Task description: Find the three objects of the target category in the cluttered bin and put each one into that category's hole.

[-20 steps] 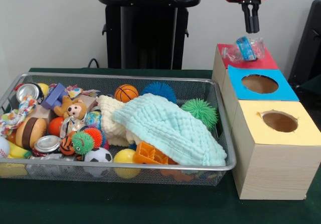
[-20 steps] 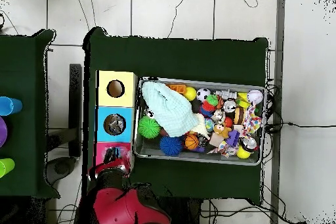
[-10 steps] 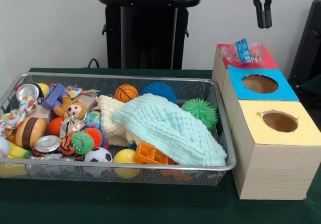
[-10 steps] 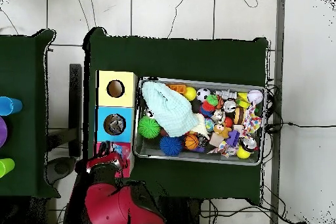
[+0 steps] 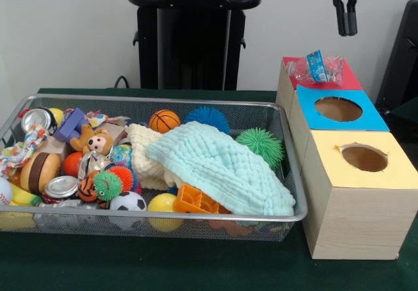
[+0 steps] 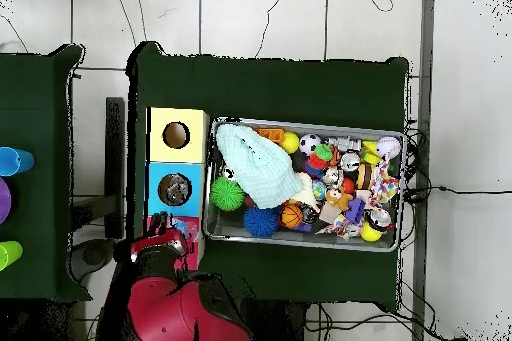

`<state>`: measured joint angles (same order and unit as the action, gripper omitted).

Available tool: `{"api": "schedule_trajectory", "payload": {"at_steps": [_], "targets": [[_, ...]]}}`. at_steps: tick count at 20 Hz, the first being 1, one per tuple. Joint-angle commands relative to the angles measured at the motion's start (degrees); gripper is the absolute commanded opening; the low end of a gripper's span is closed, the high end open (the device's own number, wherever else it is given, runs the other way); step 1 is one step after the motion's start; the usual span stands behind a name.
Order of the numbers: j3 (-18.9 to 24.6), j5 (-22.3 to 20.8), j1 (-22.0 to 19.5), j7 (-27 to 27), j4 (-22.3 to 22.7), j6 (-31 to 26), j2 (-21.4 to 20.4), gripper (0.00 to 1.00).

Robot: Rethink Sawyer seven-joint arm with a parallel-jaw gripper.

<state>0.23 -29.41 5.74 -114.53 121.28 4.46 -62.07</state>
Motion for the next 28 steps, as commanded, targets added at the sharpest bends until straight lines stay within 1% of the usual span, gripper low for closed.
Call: {"api": "schedule_trajectory", "payload": {"at_steps": [1,3,5,7,8,10,12,14,15,16,17,20,21,23,25,27,28], "targets": [[1.41,-3.29,-6.15,-1.82,-0.75,-3.81,4.29,0.00],[3.45,-4.16,-8.77,-0.58,0.21,-4.81,4.32,0.00],[6.94,-4.49,-12.57,0.95,1.88,-6.66,3.60,0.00],[11.24,-4.72,-17.20,3.58,3.85,-9.56,2.30,0.00],[11.94,-4.87,-18.14,3.95,4.22,-9.88,2.19,0.00],[12.41,-5.76,-19.33,3.70,4.72,-9.49,2.74,0.00],[11.26,-7.04,-18.61,3.23,4.33,-8.98,3.78,0.00],[10.37,-7.43,-17.89,2.81,4.14,-9.42,4.18,0.00],[11.23,-6.95,-17.86,3.35,4.54,-11.28,3.92,0.00],[13.14,-6.35,-19.46,5.09,5.21,-13.80,3.33,0.00],[14.04,-5.76,-19.40,5.79,5.57,-15.53,2.90,0.00],[15.69,-5.19,-19.83,7.93,6.57,-19.46,1.37,0.00],[16.24,-4.37,-19.78,9.26,7.60,-21.81,-0.34,0.00],[18.95,-2.24,-21.78,11.72,9.96,-24.94,-3.69,0.00],[23.02,1.31,-25.39,15.22,13.07,-27.82,-7.69,0.00],[26.59,5.85,-28.38,19.24,16.17,-31.22,-12.34,0.00],[28.38,9.79,-29.87,22.18,18.03,-33.18,-15.64,0.00]]}}
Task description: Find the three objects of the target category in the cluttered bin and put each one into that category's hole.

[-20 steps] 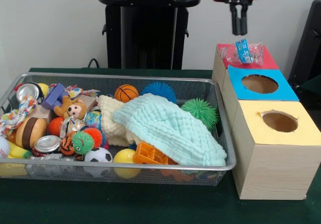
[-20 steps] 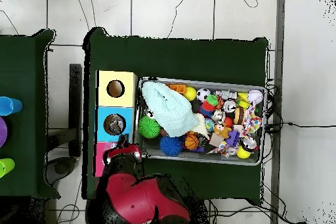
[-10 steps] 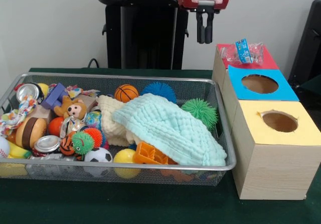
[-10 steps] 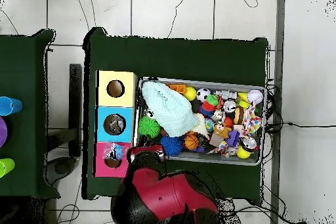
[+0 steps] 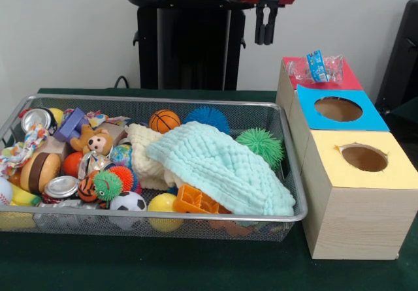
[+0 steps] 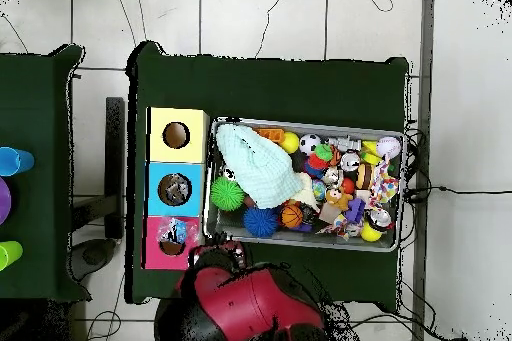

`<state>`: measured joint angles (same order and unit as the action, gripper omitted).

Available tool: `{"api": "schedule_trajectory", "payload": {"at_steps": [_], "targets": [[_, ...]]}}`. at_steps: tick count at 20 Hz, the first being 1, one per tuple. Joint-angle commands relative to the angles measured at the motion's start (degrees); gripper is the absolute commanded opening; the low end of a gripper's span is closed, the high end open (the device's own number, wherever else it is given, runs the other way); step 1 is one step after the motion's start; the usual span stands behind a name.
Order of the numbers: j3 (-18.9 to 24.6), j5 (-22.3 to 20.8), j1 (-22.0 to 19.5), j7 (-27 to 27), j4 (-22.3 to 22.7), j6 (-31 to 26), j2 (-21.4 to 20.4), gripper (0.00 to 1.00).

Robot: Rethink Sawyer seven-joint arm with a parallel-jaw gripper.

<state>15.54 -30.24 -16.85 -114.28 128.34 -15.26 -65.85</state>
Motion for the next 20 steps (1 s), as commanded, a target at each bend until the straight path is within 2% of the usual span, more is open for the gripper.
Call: {"api": "schedule_trajectory", "payload": {"at_steps": [1,3,8,11,16,20], "targets": [[14.12,12.33,-8.20,23.24,11.83,-14.44,-13.38,0.00],[16.93,16.97,-10.42,27.12,14.14,-16.07,-16.68,0.00],[23.52,18.14,-15.23,26.86,19.42,-9.95,-17.02,0.00],[26.57,19.98,-17.52,25.38,22.90,-6.13,-17.41,0.00],[36.22,26.15,-23.36,23.96,28.59,-1.57,-16.74,0.00],[44.26,25.91,-28.47,19.61,32.85,3.45,-15.14,0.00]]}}
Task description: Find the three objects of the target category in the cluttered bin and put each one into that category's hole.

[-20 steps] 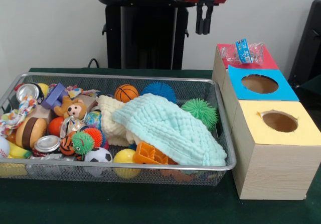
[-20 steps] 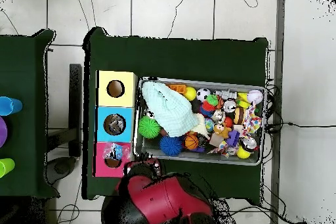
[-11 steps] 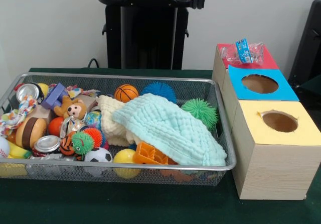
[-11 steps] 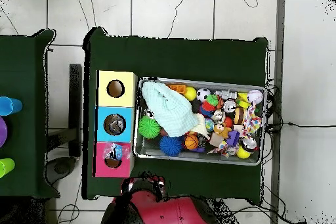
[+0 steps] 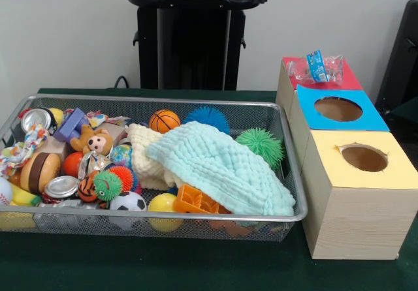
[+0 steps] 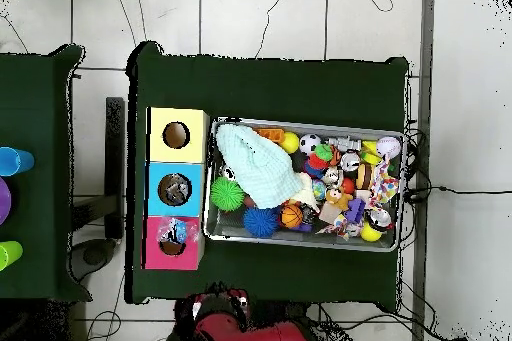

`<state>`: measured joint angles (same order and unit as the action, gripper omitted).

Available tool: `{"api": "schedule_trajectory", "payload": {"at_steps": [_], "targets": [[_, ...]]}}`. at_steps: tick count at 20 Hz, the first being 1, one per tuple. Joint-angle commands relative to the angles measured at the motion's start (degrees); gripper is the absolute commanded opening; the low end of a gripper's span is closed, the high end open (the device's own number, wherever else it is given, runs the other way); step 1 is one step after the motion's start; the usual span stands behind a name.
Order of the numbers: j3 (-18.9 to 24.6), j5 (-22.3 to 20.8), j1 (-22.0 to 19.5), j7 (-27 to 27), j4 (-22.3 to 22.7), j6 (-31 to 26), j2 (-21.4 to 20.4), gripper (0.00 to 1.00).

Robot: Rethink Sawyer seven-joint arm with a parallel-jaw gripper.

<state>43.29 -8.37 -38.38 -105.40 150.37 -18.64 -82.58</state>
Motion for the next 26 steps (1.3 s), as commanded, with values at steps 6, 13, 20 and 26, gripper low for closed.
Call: {"api": "schedule_trajectory", "payload": {"at_steps": [6,13,20,26], "targets": [[27.00,5.26,-13.86,4.36,15.39,11.07,2.85,0.00],[32.69,3.79,-19.77,-2.84,20.66,18.61,3.53,0.00],[35.75,3.14,-25.02,-1.42,23.35,20.29,2.78,0.00],[37.27,2.49,-28.56,-0.58,24.43,20.12,1.21,0.00]]}}
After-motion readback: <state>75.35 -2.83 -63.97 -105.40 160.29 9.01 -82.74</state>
